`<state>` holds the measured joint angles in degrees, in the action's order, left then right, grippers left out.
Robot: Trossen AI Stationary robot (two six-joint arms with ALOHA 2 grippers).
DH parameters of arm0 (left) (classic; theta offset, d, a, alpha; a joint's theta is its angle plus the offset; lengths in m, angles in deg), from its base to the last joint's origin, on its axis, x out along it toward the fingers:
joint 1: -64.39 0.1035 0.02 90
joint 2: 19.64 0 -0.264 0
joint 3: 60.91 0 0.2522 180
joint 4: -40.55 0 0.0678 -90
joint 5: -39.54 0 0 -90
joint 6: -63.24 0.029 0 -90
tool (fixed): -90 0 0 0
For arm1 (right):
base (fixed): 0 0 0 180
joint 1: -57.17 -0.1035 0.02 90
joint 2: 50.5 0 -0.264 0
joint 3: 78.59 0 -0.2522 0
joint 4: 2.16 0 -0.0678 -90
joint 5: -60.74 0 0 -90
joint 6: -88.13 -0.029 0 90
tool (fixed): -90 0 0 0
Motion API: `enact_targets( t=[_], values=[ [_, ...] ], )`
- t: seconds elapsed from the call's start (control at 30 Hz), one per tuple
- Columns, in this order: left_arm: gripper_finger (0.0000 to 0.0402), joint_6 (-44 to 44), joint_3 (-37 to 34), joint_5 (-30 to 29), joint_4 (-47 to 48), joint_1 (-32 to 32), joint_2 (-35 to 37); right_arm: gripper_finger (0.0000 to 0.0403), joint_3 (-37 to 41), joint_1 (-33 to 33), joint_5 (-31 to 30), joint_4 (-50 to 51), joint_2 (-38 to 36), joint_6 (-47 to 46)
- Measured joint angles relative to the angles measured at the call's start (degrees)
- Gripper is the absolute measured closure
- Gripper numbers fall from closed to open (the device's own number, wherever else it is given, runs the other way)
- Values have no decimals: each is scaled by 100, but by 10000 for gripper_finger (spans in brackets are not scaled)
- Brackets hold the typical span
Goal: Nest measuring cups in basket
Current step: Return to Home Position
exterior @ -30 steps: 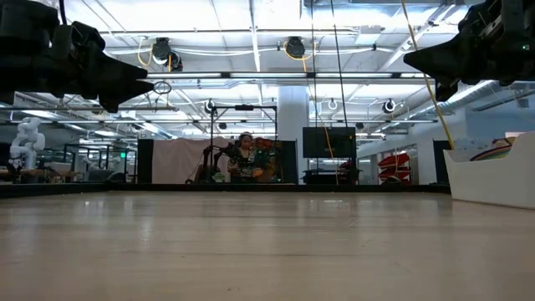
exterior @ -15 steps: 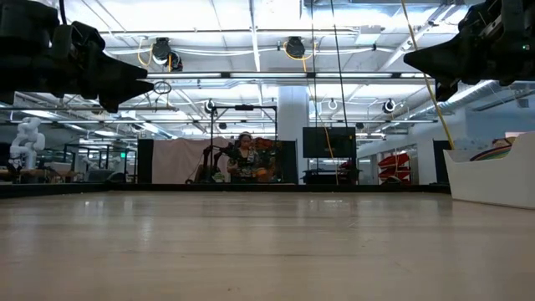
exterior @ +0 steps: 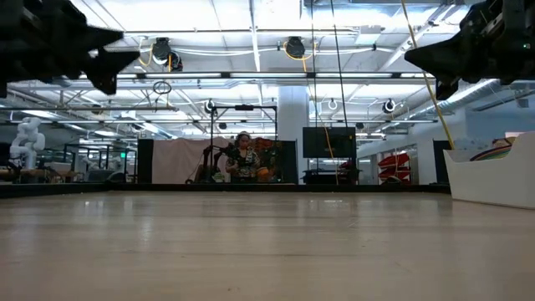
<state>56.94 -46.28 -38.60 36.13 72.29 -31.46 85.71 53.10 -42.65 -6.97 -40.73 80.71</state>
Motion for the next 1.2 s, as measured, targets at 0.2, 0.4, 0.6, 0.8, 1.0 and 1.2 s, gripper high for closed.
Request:
enact_targets(
  t=[0.2, 0.4, 0.6, 0.8, 1.0, 1.2],
  values=[
    [190, 3, 4, 2, -15, -339, 813, 403, 2, 0, 1, 15, -438, 0],
    [190, 9, -2, 0, -246, -327, 1162, 403, 2, 0, -1, -28, -976, 0],
    [190, 9, 7, 3, -301, -328, 1146, 403, 2, 0, 1, -68, -886, 1],
    [190, 7, 7, 2, -266, -328, 1146, 403, 2, 0, 1, -23, -884, 15],
    [190, 7, 5, 2, -267, -328, 1146, 403, 2, 0, 1, -19, -884, 15],
    [190, 4, 4, 1, -265, -328, 1146, 403, 2, 0, 1, -2, -884, 17]
  ],
)
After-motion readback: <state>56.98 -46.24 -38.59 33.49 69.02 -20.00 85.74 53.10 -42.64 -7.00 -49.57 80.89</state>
